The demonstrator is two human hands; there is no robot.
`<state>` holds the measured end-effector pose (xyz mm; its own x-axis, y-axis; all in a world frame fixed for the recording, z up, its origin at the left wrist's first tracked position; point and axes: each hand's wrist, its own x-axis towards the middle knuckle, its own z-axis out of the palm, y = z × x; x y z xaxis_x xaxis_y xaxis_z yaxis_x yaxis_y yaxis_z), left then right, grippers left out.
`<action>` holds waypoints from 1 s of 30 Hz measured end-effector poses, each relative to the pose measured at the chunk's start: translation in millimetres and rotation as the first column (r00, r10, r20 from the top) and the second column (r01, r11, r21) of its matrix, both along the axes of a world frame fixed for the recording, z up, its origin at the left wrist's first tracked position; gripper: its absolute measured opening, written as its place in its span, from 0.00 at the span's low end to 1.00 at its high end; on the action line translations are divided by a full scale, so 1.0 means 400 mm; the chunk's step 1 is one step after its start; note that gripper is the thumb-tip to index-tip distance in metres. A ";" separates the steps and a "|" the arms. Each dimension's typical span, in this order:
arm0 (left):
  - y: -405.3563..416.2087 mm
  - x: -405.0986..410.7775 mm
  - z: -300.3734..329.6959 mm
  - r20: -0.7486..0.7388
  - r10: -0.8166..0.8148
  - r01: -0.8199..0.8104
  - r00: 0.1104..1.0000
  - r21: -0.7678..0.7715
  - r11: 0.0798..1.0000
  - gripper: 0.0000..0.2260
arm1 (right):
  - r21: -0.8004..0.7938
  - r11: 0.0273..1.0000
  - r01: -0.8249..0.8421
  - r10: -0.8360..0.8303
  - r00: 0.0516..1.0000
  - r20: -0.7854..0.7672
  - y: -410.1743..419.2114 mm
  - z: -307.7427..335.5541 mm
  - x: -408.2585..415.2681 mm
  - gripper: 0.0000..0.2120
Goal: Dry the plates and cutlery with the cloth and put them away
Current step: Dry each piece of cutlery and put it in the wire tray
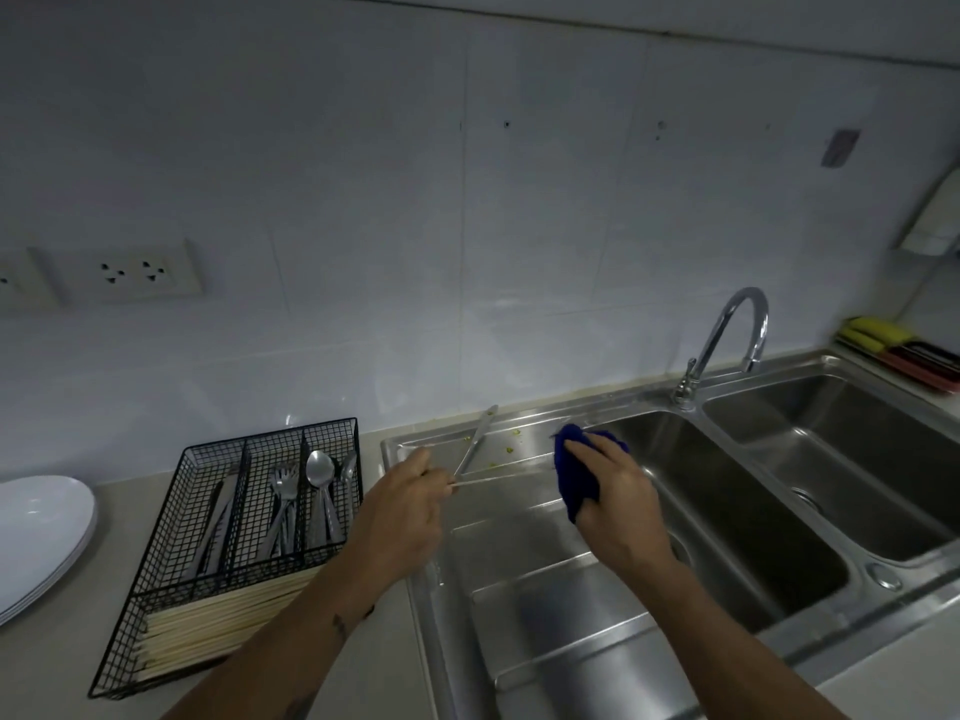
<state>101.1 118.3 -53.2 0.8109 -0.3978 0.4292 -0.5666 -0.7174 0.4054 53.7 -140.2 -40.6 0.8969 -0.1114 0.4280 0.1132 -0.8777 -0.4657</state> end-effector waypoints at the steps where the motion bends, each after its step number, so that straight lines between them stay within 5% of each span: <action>1: -0.004 0.005 0.000 -0.018 -0.004 0.003 1.000 -0.016 1.000 0.08 | -0.014 1.000 -0.016 0.017 1.000 0.007 0.021 0.012 0.003 0.29; 7: -0.044 0.017 0.051 -0.282 -0.057 -0.002 0.958 -0.202 0.979 0.13 | -0.223 0.920 -0.321 0.349 0.932 0.100 0.152 0.016 -0.004 0.27; 12: 0.030 0.016 0.040 -0.615 -0.113 -0.104 0.780 -0.306 0.946 0.18 | -0.161 0.964 -0.213 0.228 0.970 0.079 0.065 -0.040 0.018 0.32; 19: 0.024 0.015 0.070 -0.715 -0.242 -0.192 0.656 -0.468 0.863 0.14 | -0.259 0.932 -0.253 0.292 0.948 0.127 0.081 -0.011 0.031 0.25; 27: 0.029 0.005 0.078 -0.771 -0.218 -0.060 0.599 -0.314 0.948 0.12 | -0.018 0.992 -0.122 0.124 0.985 0.123 0.068 -0.023 0.024 0.29; 30: -0.003 0.005 0.100 -0.744 -0.141 -0.001 0.653 -0.187 0.982 0.11 | -0.006 0.988 -0.153 0.152 0.982 0.109 0.071 -0.016 0.025 0.27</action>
<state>102.9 117.1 -13.4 0.8548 -0.4525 -0.2540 -0.0621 -0.5752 0.8157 63.6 -111.8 -47.0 0.8518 0.0218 0.5234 0.2956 -0.8450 -0.4457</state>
